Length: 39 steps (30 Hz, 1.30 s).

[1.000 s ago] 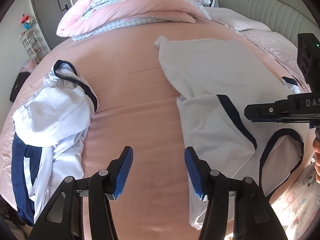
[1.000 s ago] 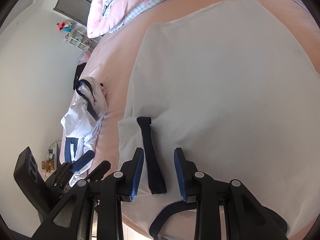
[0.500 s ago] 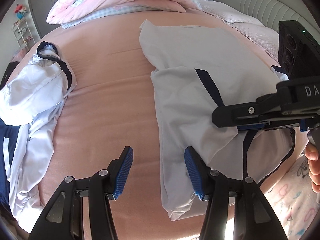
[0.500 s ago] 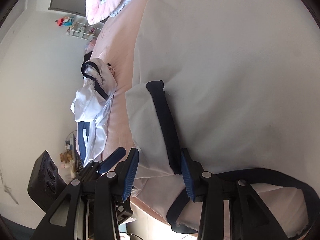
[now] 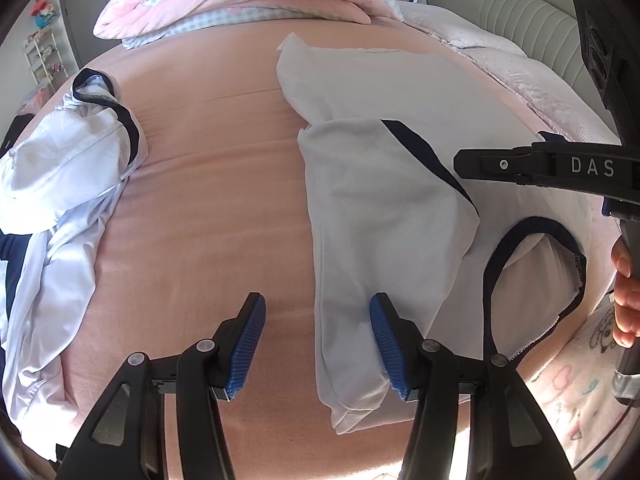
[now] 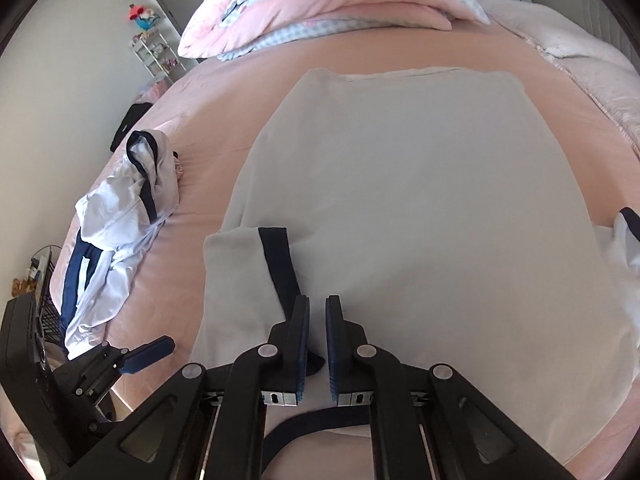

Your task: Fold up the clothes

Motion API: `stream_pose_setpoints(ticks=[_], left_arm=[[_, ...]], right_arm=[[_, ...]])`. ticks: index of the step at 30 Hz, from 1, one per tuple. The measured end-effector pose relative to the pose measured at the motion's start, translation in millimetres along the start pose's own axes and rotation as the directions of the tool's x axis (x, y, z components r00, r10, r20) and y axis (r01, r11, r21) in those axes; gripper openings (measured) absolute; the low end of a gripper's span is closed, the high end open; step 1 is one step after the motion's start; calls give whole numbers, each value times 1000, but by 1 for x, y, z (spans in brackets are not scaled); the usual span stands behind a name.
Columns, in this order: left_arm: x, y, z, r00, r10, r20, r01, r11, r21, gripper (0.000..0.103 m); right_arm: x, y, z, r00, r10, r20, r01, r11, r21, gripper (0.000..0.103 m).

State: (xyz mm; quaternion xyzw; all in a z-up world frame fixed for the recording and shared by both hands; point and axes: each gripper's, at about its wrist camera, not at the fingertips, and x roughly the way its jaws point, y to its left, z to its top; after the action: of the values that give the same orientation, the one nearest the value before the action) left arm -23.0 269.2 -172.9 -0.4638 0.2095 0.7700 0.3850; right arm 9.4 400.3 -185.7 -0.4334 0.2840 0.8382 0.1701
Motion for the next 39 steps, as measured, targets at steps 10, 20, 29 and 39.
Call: stream_pose_setpoints(ticks=[10,20,29,39], left_arm=[[-32,6,5,997,-42,64,44,998,-42,53],[-13,-12,24,992,-105,70,108,994,-34,53],[-6,-8,18,983,-173,68,179,979,-94,44],[4,-28,16,994,-94,51,94,996,-4,44]], right_arm=[[-13,-35,-8,979,202,-7,-195,954,227,8],[2,-32,-37,909,413,-49,-367,851,375,40],[35,-36,-47,835,551,-5,-454,693,561,40],[27,-23,-33,929,363,68,-349,801,487,23]])
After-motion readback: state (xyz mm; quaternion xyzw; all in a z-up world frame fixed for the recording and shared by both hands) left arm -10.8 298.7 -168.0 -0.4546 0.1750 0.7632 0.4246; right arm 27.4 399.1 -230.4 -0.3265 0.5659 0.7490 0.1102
